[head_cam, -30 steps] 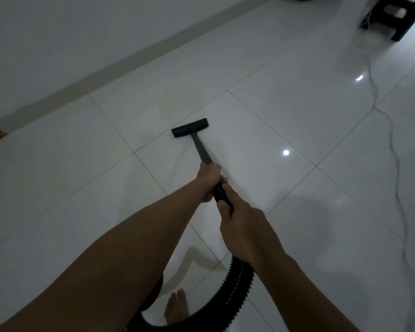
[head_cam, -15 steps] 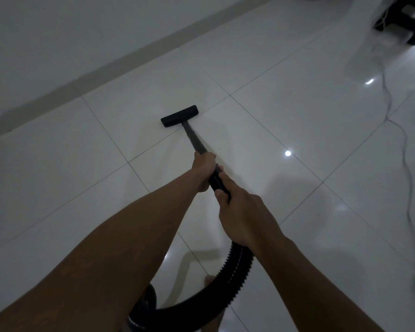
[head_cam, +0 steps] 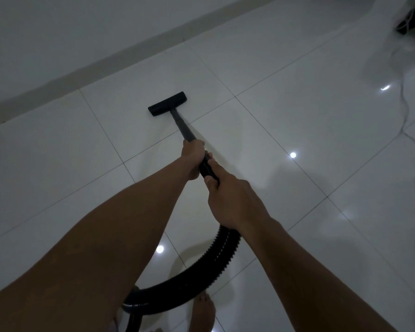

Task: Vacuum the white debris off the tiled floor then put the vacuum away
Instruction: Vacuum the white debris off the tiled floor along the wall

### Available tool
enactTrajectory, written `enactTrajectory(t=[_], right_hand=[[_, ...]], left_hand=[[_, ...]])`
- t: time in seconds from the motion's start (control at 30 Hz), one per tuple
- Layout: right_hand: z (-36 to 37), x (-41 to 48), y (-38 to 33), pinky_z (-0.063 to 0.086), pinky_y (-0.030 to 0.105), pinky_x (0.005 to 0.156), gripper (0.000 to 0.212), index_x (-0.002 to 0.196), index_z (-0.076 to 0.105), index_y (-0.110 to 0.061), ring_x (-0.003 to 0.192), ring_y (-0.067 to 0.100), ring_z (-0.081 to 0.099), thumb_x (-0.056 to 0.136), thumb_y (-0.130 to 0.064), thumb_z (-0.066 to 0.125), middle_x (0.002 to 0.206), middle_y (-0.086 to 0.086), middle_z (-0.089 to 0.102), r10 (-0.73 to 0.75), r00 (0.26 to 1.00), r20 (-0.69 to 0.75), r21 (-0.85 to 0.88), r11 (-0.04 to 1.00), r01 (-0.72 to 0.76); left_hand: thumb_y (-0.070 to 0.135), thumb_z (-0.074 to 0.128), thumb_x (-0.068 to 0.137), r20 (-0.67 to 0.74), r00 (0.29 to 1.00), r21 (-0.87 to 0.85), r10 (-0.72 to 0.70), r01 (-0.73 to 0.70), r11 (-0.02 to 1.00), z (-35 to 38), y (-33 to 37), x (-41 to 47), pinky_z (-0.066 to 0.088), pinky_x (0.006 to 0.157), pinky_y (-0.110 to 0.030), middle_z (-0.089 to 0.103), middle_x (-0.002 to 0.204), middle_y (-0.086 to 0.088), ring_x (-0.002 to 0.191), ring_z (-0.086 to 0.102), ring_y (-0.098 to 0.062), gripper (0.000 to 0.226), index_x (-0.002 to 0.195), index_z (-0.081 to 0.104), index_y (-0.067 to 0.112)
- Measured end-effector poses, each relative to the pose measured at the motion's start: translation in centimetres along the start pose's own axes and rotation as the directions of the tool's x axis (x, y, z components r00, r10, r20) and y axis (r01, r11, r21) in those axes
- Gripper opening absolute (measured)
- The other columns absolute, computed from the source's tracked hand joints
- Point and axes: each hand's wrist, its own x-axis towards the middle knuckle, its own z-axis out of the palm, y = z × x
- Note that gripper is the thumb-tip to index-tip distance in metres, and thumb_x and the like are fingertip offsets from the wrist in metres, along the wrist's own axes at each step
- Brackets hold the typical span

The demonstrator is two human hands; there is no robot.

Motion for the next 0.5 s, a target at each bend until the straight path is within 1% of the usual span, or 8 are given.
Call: enactTrajectory(t=[0.07,0.13,0.2,0.3,0.43,0.5], right_hand=[[0.0,1.0,0.0,0.046,0.031,0.078,0.051,0.157,0.016,-0.048,0.089,0.016,0.06,0.108,-0.043,0.03,0.115,0.001,0.067,-0.005,1.0,0.016,0.001,1.0,0.005],[0.0,1.9,-0.2,0.046,0.032,0.079,0.051,0.157,0.016,-0.047,0.089,0.016,0.058,0.108,-0.043,0.029,0.12,0.002,0.066,-0.009,0.999,0.032,-0.003,1.0,0.009],[0.2,2.5,-0.4,0.047,0.034,0.083,0.051,0.157,0.016,-0.048,0.093,0.018,0.059,0.107,-0.044,0.028,0.123,0.003,0.066,-0.01,0.999,0.043,-0.007,1.0,0.01],[0.5,3.3,-1.1,0.05,0.037,0.086,0.051,0.156,0.015,-0.049,0.099,0.022,0.063,0.107,-0.045,0.028,0.122,0.004,0.066,-0.019,0.999,0.051,-0.011,1.0,0.02],[0.8,4.1,-2.1,0.053,0.04,0.088,0.051,0.156,0.015,-0.05,0.1,0.022,0.064,0.107,-0.045,0.028,0.121,0.003,0.066,-0.054,0.997,0.051,-0.018,0.998,0.055],[0.8,4.5,-2.5,0.053,0.04,0.089,0.051,0.156,0.014,-0.05,0.099,0.022,0.064,0.107,-0.045,0.028,0.12,0.003,0.067,-0.063,0.997,0.038,-0.006,0.998,0.064]], left_hand=[[0.014,0.042,0.098,-0.011,1.0,-0.006,-0.001,0.001,1.0,-0.2,0.5,0.8,0.047,0.044,-0.025,0.052,0.071,-0.006,0.048,0.052,-0.016,0.039,0.137,0.045,0.013],[0.014,0.041,0.098,-0.033,0.999,-0.004,0.007,-0.007,1.0,-0.5,0.9,1.4,0.048,0.044,-0.023,0.052,0.071,-0.007,0.048,0.052,-0.016,0.04,0.138,0.045,0.013],[0.013,0.04,0.098,-0.059,0.998,-0.008,0.007,-0.007,1.0,-0.9,1.2,2.0,0.048,0.045,-0.023,0.052,0.071,-0.006,0.047,0.053,-0.015,0.043,0.141,0.043,0.014],[0.013,0.04,0.097,-0.076,0.997,-0.032,-0.002,-0.001,0.999,-1.7,1.9,2.6,0.049,0.047,-0.024,0.053,0.07,-0.005,0.046,0.053,-0.014,0.047,0.144,0.041,0.017],[0.014,0.041,0.099,-0.078,0.997,-0.047,-0.005,0.001,0.999,-2.8,3.2,2.8,0.048,0.048,-0.025,0.052,0.072,-0.005,0.049,0.052,-0.014,0.041,0.14,0.043,0.014],[0.014,0.04,0.099,-0.068,0.998,-0.046,-0.012,0.009,0.999,-3.0,3.9,3.0,0.048,0.046,-0.024,0.052,0.073,-0.005,0.051,0.052,-0.013,0.042,0.142,0.041,0.014]])
